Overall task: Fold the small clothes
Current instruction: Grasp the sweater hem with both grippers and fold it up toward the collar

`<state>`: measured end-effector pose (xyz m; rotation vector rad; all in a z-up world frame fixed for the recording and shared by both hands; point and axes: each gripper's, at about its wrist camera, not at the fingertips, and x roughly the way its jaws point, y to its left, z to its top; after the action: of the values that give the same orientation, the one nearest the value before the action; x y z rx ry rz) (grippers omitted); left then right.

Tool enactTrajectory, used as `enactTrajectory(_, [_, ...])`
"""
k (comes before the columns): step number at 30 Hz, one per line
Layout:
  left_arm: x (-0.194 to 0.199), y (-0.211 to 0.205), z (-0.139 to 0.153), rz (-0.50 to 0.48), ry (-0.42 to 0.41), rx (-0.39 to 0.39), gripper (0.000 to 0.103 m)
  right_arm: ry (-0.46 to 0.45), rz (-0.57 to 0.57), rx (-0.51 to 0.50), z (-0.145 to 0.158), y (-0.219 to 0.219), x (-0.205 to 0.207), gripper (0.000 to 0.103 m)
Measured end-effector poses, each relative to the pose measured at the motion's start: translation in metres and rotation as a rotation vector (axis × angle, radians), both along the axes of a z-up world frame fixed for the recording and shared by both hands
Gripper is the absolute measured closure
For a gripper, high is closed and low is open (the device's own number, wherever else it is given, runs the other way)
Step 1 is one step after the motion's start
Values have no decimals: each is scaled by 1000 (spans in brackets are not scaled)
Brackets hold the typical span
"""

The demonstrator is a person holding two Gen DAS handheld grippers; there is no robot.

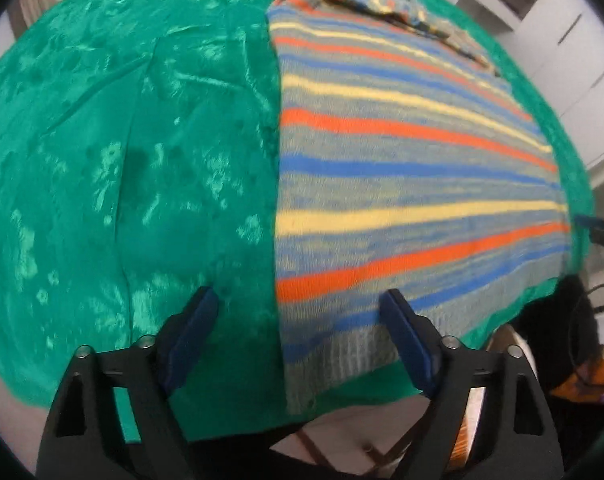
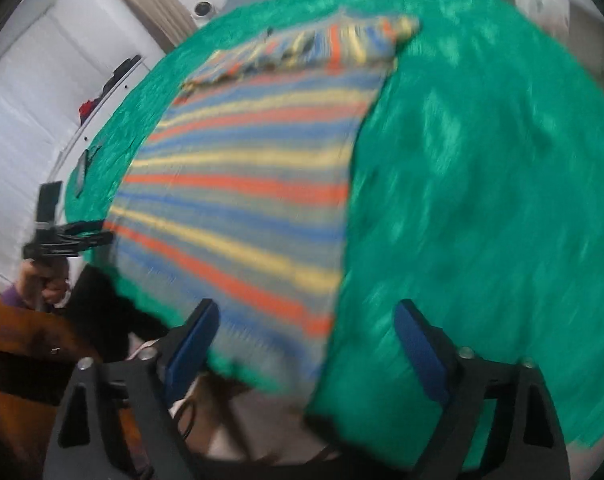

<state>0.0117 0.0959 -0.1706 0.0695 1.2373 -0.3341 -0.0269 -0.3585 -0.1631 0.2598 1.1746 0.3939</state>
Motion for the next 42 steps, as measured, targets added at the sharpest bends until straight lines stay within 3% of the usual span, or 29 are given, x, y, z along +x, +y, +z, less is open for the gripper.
enactTrajectory(3, [-1, -6, 0, -5, 3, 35, 31, 40, -47, 25, -15, 3, -11, 25])
enactTrajectory(6, [-2, -16, -2, -25, 18, 55, 52, 85, -65, 52, -31, 8, -8, 40])
enactTrajectory(7, [-2, -20, -2, -30, 24, 63, 67, 104, -61, 65, -35, 11, -6, 43])
enactTrajectory(8, [-2, -23, -2, -31, 29, 62, 87, 120, -52, 59, -39, 15, -4, 50])
enactTrajectory(9, [-1, -25, -2, -26, 39, 59, 94, 133, -42, 36, -42, 19, -3, 65])
enactTrajectory(11, [-2, -26, -3, -10, 37, 48, 98, 144, -43, 16, -40, 21, -2, 97])
enactTrajectory(13, [-5, -20, 1, 12, 38, 2, 99, 150, -67, 47, -33, 17, -2, 97])
enactTrajectory(19, [-6, -3, 51, 64, -14, -231, 100, 43, -122, 202, 12, 2, -7, 97])
enactTrajectory(23, [27, 1, 85, 100, -85, -377, 100, -43, -169, 291, 33, -7, 16, 97])
enactTrajectory(25, [58, -3, 95, 113, -114, -402, 100, -86, -194, 300, 40, -14, 40, 97])
enactTrajectory(29, [129, -10, 107, 107, -199, -369, 100, -177, -242, 276, 49, -27, 103, 97])
enactTrajectory(38, [315, -42, 102, 228, -184, -298, 98, -217, -353, 213, 56, -51, 282, 97])
enactTrajectory(40, [346, -43, 92, 311, -169, -239, 89, -215, -430, 273, 49, -62, 319, 93])
enactTrajectory(41, [357, -40, 87, 368, -149, -202, 68, -232, -477, 262, 49, -66, 330, 83])
enactTrajectory(42, [360, -35, 84, 407, -132, -190, 54, -259, -530, 216, 50, -68, 339, 62])
